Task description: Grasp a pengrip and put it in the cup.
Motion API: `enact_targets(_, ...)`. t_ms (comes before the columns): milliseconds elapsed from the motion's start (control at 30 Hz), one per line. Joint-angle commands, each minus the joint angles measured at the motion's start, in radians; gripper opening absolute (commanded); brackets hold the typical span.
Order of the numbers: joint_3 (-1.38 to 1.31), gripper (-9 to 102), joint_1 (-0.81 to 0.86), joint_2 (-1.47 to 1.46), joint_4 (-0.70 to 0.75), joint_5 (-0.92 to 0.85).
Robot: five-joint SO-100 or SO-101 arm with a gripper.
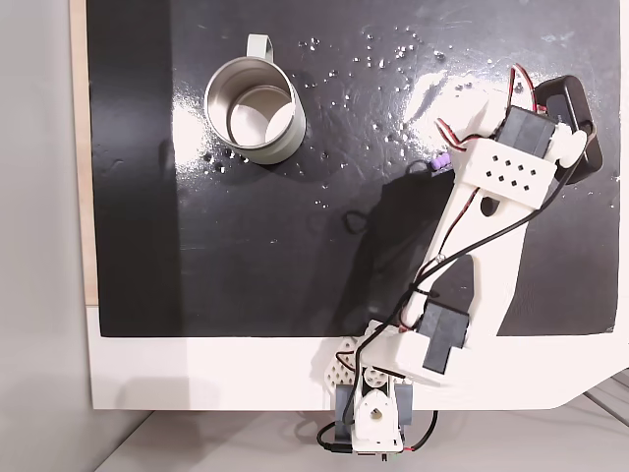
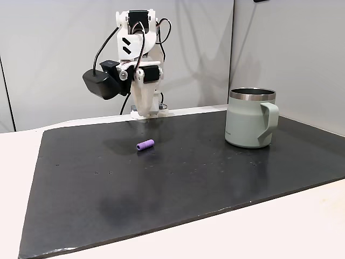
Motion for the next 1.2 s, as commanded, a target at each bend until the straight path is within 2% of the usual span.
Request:
enact_targets(0, -0.112, 14, 0.003, -0.031, 0.037, 0.002)
enact_targets(67, -0.152, 20, 0.009, -0.064, 0.057, 0.002)
enact_targets(200, -0.209, 24, 0.023, -0.109, 0.077, 0.000)
enact_targets(800, -0.298, 24, 0.061, -0.296, 0.089, -0.017)
enact_targets(1167, -0.488, 23, 0.071, -0.476, 0.143, 0.000)
